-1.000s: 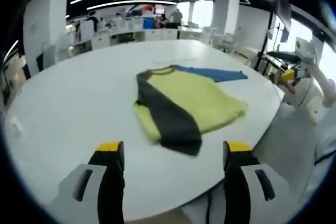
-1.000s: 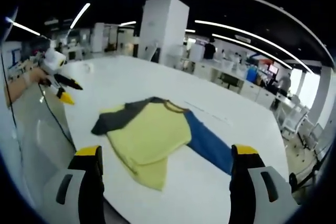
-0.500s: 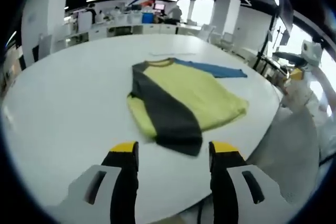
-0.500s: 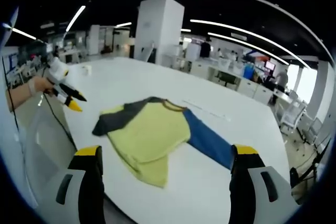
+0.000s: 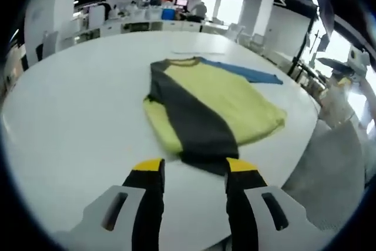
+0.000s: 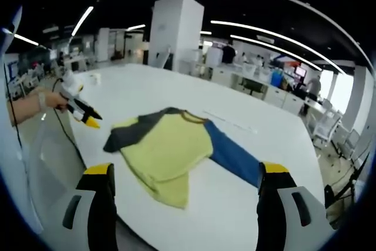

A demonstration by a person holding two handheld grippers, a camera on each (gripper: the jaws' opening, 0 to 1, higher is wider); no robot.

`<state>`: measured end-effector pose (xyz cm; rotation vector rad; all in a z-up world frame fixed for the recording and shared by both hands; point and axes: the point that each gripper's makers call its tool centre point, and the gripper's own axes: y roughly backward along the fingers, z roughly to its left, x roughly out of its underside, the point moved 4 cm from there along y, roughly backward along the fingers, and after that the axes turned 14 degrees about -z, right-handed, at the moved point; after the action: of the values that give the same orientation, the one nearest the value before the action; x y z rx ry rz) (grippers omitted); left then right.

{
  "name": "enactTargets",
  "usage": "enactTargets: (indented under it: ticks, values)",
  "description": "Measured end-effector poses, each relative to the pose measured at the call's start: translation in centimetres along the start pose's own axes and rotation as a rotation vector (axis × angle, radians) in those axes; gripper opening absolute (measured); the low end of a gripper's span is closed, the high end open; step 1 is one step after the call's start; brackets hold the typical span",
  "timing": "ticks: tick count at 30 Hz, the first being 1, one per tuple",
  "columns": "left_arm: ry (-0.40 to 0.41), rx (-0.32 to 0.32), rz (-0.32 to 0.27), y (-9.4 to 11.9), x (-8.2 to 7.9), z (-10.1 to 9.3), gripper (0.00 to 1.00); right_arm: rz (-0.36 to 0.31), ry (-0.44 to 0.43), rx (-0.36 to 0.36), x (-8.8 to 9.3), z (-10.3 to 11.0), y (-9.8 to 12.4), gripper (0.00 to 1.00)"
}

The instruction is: Fold the garment on the visible template until the final outline fits inside the template.

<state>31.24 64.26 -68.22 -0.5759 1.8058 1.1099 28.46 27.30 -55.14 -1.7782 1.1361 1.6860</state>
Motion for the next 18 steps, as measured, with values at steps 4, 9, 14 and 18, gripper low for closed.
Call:
enactTargets:
  ticks: [4,9,14,18]
  values:
    - [-0.002,0.004,0.011,-0.4,0.3,0.2,0.35,-0.001,0.000,0.005,-0.1,0.0,-0.1,1.00]
    - [0.006,0.012,0.025,-1.1,0.8,0.6,0.32,0.000,-0.005,0.007,-0.1,0.2,-0.3,1.00]
    - [0.009,0.010,0.045,-1.5,1.6,0.9,0.30,0.000,-0.015,0.007,0.0,0.5,-0.3,1.00]
    - [0.008,0.015,0.048,-1.9,1.8,1.2,0.29,-0.001,-0.021,0.018,0.0,0.6,-0.3,1.00]
